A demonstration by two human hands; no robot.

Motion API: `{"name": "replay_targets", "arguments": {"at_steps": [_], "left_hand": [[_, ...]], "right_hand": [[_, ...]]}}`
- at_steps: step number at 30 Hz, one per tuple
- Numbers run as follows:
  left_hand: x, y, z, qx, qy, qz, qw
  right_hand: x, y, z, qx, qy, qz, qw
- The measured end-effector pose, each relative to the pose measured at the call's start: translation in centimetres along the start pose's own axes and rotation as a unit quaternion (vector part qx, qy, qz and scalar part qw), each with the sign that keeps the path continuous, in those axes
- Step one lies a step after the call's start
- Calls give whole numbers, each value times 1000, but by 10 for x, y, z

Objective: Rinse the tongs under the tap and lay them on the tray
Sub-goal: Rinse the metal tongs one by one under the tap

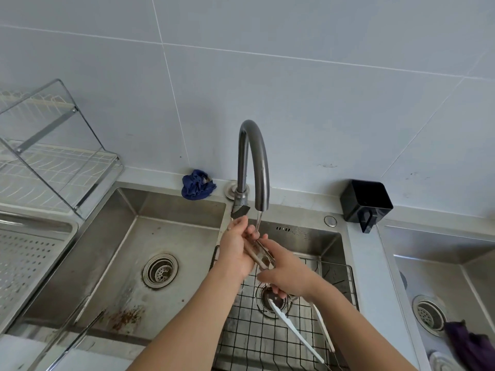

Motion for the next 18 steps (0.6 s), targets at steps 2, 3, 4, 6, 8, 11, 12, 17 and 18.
{"name": "replay_targets", "arguments": {"at_steps": [2,3,4,6,8,11,12,17,18], "left_hand": [[2,-4,1,31,-3,-14,999],[5,-7,3,35,-2,-22,999],[9,-9,4,32,-3,-27,999],[17,-13,7,12,-16,-32,999],[22,-16,10,-13,-30,-32,999],[26,-13,14,-38,-56,-25,997],[28,-11,15,-41,-71,-22,996],[42,5,25,-6,-121,-7,993],[45,9,26,2,-125,10,992]], "right_hand": [[-3,-4,-6,14,22,122,992],[-4,-9,-10,21,35,168,985],[-6,-14,-14,30,37,196,979],[-7,-19,-24,62,29,210,975],[-9,-17,-35,106,24,225,968],[-18,-13,-49,135,40,255,957],[-22,-14,-53,135,56,264,953],[-41,-18,-74,93,138,300,939],[-44,-18,-77,74,156,301,938]]}}
Point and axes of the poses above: each hand's wrist, its own z-axis away from the middle knuckle, its own y-axis out of the back of the hand, x = y × z, the point moved 1 cm from there along -z, towards the middle knuckle, and after that the axes turned 10 degrees about y, right-handed, at the moved point
